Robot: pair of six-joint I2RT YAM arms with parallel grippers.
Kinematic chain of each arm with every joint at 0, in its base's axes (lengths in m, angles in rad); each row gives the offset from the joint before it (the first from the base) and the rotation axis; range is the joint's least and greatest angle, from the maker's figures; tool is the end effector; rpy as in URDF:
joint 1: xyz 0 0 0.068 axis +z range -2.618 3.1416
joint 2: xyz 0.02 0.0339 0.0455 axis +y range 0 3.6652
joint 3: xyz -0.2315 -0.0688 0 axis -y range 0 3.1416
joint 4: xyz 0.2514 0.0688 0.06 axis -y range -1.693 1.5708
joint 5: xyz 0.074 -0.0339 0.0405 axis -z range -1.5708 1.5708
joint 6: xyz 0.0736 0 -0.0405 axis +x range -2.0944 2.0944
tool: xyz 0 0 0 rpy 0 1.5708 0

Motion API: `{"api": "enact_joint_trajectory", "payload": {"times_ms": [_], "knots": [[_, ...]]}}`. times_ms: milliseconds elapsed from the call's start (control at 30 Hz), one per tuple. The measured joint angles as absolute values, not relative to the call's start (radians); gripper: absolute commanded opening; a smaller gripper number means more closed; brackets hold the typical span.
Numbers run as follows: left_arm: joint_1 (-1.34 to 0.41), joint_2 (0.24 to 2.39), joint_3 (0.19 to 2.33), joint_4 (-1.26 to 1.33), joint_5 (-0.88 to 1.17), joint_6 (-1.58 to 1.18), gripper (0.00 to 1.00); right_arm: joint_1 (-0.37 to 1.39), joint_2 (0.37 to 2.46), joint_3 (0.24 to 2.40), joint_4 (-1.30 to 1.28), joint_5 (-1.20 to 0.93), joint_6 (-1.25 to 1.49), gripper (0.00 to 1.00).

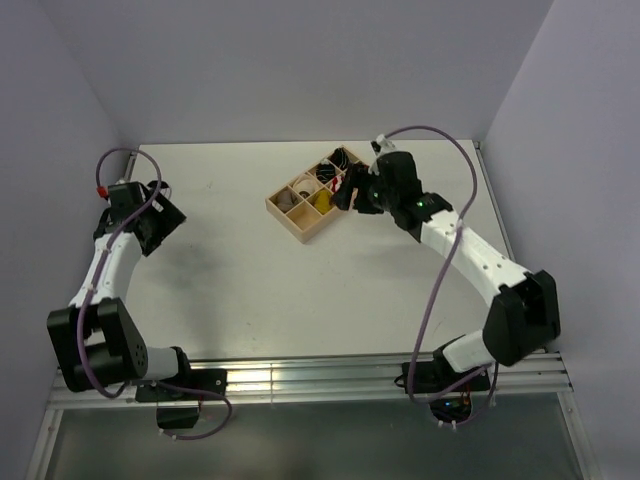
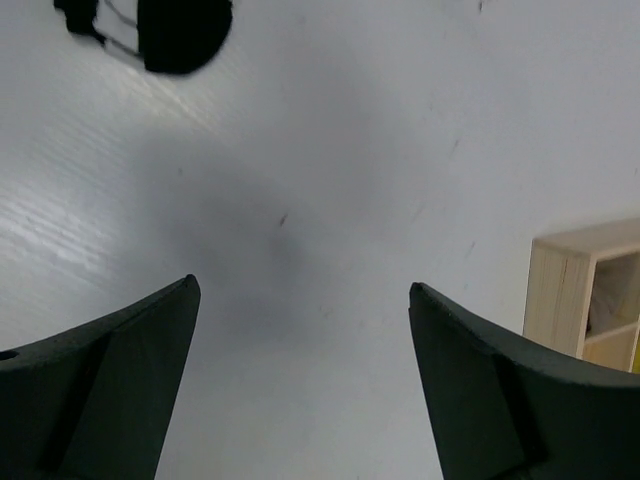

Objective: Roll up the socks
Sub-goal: Place the sock in the storage box.

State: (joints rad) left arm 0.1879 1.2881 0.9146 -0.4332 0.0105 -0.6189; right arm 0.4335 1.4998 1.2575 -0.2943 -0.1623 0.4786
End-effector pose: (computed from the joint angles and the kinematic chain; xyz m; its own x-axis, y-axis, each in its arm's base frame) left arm 0.3081 0.0578 0.1934 -0.4735 -0.6805 -0.5592 -0.5578 0.7230 -0.4076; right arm 0.3472 0.1738 0.2674 -0.6608 0.1950 -0.7248 -0.2662 0.8421 0.4691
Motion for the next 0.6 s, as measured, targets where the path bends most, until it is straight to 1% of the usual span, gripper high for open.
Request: {"api": "enact_joint_trajectory", "payload": {"times_ms": [67,133,267,467,600], "knots": [[0.22,1.364,0.977,-0.427,0.01,-0.626,0.91,0.433,1.399,1.122,-0.227,-0.194,0.483,0.74],[0.252,1.436,1.039,-0.422,0.011,-0.635,0.9,0.433,1.342,1.028,-0.183,-0.23,0.493,0.74],[0.313,1.594,1.173,-0.383,0.009,-0.648,0.89,0.433,1.288,0.853,-0.07,-0.32,0.528,0.74],[0.354,1.85,1.356,-0.364,-0.005,-0.655,0.88,0.434,1.224,0.709,-0.007,-0.408,0.548,0.74],[0.361,1.968,1.403,-0.38,-0.006,-0.659,0.86,0.434,1.135,0.68,0.002,-0.412,0.537,0.74]]}}
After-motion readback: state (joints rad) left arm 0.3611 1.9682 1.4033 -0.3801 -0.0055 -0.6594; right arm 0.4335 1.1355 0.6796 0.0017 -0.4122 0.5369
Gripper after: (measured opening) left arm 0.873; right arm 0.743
